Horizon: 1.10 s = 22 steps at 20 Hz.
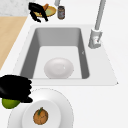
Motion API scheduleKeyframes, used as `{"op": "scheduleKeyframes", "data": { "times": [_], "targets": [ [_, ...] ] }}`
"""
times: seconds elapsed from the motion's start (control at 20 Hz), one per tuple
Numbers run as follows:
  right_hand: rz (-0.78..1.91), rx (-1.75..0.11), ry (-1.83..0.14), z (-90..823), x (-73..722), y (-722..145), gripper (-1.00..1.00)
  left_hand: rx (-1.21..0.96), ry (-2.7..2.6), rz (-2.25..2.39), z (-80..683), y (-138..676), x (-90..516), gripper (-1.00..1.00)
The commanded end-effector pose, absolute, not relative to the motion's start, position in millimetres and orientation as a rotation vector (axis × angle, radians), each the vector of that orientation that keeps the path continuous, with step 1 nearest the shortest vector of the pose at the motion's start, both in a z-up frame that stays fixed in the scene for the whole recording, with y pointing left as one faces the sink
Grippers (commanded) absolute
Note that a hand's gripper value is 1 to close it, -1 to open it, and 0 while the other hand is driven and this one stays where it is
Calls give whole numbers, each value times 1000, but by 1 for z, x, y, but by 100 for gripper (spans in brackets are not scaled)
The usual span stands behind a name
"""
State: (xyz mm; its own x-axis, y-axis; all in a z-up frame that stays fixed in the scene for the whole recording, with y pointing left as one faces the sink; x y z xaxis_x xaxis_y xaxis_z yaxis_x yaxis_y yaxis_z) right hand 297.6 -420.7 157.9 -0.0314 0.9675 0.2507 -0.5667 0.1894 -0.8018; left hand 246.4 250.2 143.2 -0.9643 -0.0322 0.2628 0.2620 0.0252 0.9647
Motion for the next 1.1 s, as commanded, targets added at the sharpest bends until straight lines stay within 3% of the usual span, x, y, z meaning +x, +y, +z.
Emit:
{"op": "scheduleKeyframes", "data": {
  "times": [0.0, 0.65, 1.05],
  "targets": [
    [1352, -533, -886, 158, 277, -421, 100, -239, -2086, -2043, 143, 250, 246, 0],
    [1341, -596, -945, 159, 203, -418, 100, -239, -2086, -2043, 143, 250, 246, 0],
    [1352, -566, -910, 139, 207, -400, 100, -239, -2086, -2043, 143, 250, 246, 0]
  ]
}}
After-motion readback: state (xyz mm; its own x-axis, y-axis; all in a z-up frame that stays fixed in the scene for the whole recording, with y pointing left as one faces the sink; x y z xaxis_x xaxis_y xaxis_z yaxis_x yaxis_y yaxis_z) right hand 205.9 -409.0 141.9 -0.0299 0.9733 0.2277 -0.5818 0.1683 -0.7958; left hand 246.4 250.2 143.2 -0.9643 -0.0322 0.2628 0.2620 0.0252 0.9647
